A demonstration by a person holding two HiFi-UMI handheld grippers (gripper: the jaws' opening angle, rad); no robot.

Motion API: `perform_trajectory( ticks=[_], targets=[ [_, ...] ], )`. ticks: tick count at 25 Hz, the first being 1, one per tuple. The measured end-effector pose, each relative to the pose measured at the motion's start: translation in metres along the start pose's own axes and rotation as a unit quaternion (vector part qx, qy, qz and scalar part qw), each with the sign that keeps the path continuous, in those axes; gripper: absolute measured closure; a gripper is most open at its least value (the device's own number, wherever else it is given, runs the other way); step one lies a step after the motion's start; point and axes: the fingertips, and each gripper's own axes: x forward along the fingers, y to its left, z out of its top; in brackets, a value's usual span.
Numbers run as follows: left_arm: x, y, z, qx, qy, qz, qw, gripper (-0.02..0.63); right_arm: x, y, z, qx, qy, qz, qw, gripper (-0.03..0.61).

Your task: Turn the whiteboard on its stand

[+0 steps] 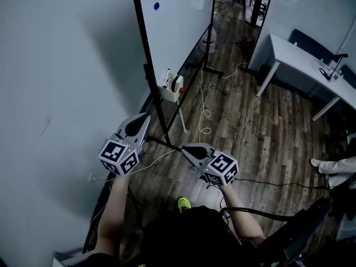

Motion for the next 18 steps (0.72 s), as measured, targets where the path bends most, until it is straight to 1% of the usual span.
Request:
perform_trajectory(
  ticks=[5, 10, 15, 18],
  targets=[
    [-0.027, -0.014, 0.000, -0.011, -0.008, -0.005, 0.9999, 0.601, -0.004, 0.026, 0.002, -0.010, 0.002, 0.000, 1.000, 0.554],
    [-0.048, -0.035, 0.007, -0.009, -0.015, -0.025, 0.9995, 0.601, -0.013, 0.051, 0.007, -0.018, -0.002, -0.004, 1.000, 0.554],
    [-0.072, -0.062, 0.004, -0.004, -0.006, -0.047, 0.9989, 0.601, -0.013, 0.082, 0.007, -0.017, 0.000, 0.002, 1.000, 0.554],
    [-0.091, -0.076, 0.005, -0.002, -0.009, -0.054, 0.9985, 0.601, -0.015, 0.104, 0.009, -0.025, 0.003, 0.004, 1.000, 0.554]
  ],
)
